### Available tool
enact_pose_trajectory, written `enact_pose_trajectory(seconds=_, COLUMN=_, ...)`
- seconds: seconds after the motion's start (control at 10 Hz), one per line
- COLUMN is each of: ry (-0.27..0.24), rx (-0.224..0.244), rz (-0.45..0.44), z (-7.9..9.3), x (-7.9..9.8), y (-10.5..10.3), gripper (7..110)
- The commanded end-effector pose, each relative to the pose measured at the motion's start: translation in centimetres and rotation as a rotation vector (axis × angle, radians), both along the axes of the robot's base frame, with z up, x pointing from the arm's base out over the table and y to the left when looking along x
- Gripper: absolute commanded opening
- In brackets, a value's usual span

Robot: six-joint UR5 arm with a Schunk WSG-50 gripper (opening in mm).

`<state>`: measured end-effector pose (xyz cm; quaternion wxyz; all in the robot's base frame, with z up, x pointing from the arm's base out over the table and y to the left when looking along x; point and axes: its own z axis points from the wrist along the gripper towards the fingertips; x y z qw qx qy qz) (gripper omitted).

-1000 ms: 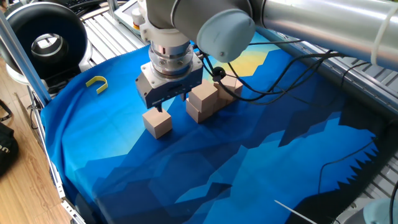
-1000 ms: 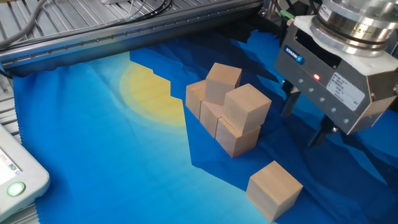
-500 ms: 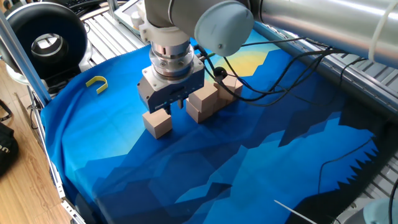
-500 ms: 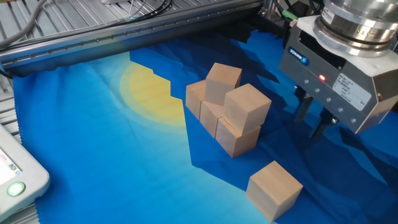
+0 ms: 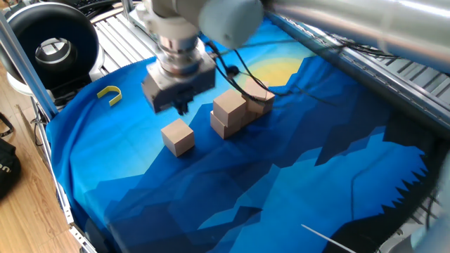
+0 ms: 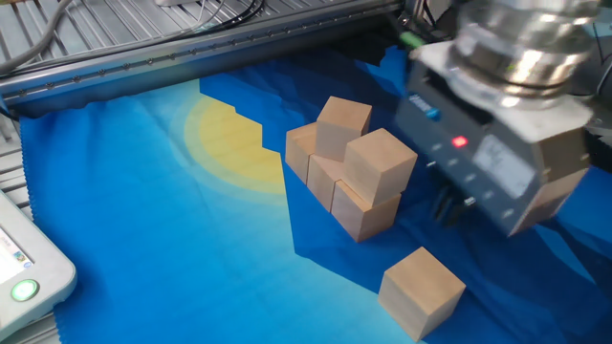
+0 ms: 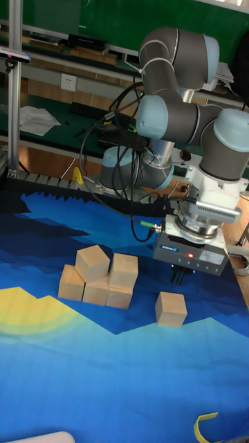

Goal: Stack the blocks into a pyramid shape

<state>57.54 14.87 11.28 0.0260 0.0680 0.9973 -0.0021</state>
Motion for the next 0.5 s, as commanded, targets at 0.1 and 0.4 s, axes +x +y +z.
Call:
enact_pose_trajectory(seconds=0.1, ry=-0.035, rx=0.055, rz=0.013, z=-1.3, x=5.7, y=1.4, gripper=7)
enact_pose_trajectory(seconds=0.4, ry=-0.006, rx=-0.021, rz=0.225, z=-3.3, x=2.6, y=-0.3, gripper=66)
